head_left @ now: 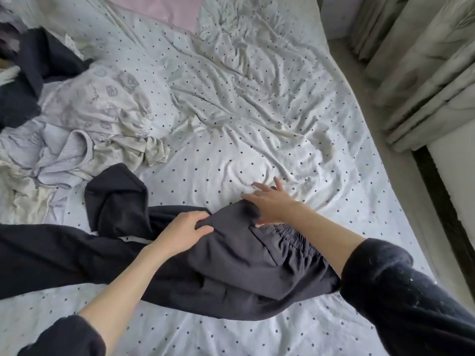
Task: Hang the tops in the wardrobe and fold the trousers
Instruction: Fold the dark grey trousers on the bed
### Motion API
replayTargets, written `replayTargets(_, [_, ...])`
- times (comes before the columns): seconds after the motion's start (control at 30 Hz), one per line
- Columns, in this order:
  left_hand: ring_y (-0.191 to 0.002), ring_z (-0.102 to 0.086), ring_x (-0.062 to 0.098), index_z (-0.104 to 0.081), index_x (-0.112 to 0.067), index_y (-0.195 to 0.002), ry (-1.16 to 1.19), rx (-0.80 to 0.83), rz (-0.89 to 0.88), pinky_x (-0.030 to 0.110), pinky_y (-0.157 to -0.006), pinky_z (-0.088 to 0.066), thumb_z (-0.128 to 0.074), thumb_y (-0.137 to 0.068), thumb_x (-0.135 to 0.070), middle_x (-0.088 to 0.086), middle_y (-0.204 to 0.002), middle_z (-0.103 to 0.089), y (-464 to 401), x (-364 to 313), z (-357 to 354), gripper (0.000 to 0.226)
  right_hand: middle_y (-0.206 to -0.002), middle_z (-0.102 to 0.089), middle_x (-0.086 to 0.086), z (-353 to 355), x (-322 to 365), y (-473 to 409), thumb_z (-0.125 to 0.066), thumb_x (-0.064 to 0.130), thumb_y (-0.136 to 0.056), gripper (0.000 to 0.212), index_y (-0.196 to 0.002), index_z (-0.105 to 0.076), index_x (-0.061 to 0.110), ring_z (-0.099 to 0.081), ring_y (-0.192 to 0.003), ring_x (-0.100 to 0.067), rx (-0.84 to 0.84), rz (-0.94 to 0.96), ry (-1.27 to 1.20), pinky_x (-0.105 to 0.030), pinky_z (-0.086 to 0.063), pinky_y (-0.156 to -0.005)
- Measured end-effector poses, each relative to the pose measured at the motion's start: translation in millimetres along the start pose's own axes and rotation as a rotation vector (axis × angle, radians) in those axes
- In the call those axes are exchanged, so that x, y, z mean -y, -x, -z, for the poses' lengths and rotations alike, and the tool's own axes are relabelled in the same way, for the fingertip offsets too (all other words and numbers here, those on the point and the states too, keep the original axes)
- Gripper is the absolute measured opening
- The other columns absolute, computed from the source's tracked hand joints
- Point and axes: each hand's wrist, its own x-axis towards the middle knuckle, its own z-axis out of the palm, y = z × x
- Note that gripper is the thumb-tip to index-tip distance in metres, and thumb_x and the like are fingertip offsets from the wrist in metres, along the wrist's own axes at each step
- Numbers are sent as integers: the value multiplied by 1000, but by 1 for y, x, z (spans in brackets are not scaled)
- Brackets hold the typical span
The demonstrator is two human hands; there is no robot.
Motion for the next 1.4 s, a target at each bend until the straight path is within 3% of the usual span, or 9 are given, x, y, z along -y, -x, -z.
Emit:
replayTargets(0.1, [-84,-61,17,-65,-18,-87,35,-60,-29,34,-78,-47,-61,-89,-31,0,-86,-66,-8,-14,29,14,-122,-57,-4,22,2,-5,-54,29,-91,33,-122,-55,15,-50,-120,-22,-107,35,-37,-42,-23,-111])
replayTargets(0.17, [-88,-60,14,-65,-24,-89,42,-14,-27,31,-81,-46,-64,-87,-30,-5,-89,-65,-12,-23,44,6,-111,-59,-6,45,-7,3,-51,19,-91,18,-106,-58,12,-55,-105,-24,-167,1,-125,-34,-41,-89])
replayTargets(0.37, [-93,-64,20,-66,-12,-104,-63,217,158,32,-83,-50,-67,-83,-21,5,-101,-67,-1,-27,69,23,-74,-45,-3,128,-26,50,-45,6,-85,7,-89,-42,10,-44,-67,-21,-182,-76,-129,-28,-30,-48])
replayTargets(0.5, [-76,-54,11,-59,-22,-85,-93,-76,63,14,-58,-35,-67,-86,-22,-8,-78,-55,0,-65,124,9,-72,-46,0,172,-42,74,-41,5,-92,12,-101,-46,9,-51,-69,-23,-300,-166,-55,-32,-40,-52])
replayTargets(0.63, [-72,-48,22,-50,-13,-66,-73,-458,-114,22,-56,-31,-70,-83,-18,-2,-67,-48,-16,-119,210,27,-94,-61,-12,253,-64,91,-46,21,-96,15,-106,-49,11,-57,-82,-29,-604,-313,-60,-33,-39,-63])
replayTargets(0.83, [-83,-48,26,-57,-4,-79,-77,-993,-411,29,-70,-32,-68,-83,-10,7,-87,-49,-14,-219,336,13,-98,-66,-14,388,-73,123,-48,6,-89,22,-110,-53,8,-58,-91,-36,-1160,-451,-9,-31,-24,-67])
replayTargets(0.97, [-89,-51,23,-65,0,-87,-112,-1141,-583,18,-72,-30,-64,-81,3,6,-91,-50,0,-239,354,7,-94,-65,-11,410,-77,139,-53,4,-83,18,-100,-57,7,-58,-88,-34,-1344,-433,11,-31,-25,-67])
replayTargets(1.17, [-93,-55,21,-65,-5,-94,-193,-859,-516,20,-78,-37,-61,-82,4,2,-96,-52,-10,-180,256,16,-66,-60,-6,313,-84,126,-79,10,-63,22,-73,-59,10,-61,-61,-28,-1209,-360,171,-33,-40,-59])
replayTargets(1.4, [-100,-54,16,-62,-11,-107,-256,-161,-359,14,-74,-32,-53,-88,-5,-7,-96,-45,2,-100,61,22,-54,-57,1,103,-50,144,-87,9,-36,38,-62,-60,17,-59,-48,-19,-626,-436,226,-29,-43,-47])
